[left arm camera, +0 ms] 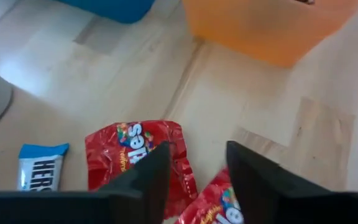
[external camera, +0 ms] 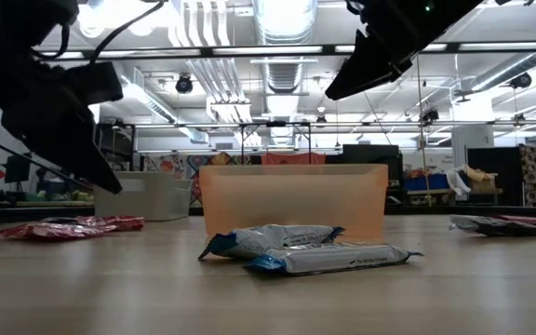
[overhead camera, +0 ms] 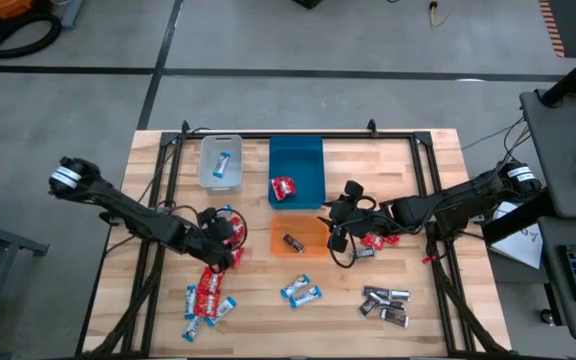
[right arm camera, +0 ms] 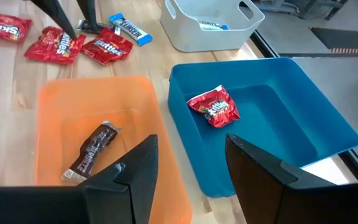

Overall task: Sort candy
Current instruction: Put the red candy into the blue bin

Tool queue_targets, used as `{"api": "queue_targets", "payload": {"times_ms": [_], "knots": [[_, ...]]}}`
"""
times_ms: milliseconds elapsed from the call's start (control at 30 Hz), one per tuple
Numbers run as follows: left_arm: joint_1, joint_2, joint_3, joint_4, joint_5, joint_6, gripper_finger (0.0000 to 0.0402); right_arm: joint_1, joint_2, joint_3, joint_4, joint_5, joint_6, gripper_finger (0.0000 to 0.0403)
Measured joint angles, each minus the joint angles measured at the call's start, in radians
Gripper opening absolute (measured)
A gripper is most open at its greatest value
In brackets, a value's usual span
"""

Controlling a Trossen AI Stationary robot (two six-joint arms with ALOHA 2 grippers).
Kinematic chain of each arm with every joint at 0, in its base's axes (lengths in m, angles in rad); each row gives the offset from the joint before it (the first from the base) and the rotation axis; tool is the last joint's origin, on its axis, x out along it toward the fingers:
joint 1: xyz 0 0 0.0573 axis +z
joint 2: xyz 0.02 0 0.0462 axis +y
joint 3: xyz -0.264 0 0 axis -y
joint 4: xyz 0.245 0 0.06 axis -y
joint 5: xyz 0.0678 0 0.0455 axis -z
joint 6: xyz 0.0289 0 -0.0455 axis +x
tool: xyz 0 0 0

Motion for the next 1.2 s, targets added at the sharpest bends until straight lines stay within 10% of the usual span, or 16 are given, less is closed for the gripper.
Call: {"api": "queue_targets", "payload": {"times_ms": [233, 533, 1200], "knots": [[0.0, 0.083, -0.048, 0.081, -0.082, 0.0, 0.0234, 0.0, 0.0, -0.006, 0.0, -0.002, 0.015, 0.0178], [0.004, 0.197, -0.064, 0.138, -0.11, -0.011, 0.023, 0.0, 0.0, -0.007, 0.001, -0.004, 0.018, 0.0178], [0.006, 0.258, -0.041, 0.127, -0.167, -0.026, 0.0024, 0.0, 0.0, -0.008, 0.0, -0.025, 0.036, 0.0178]]}}
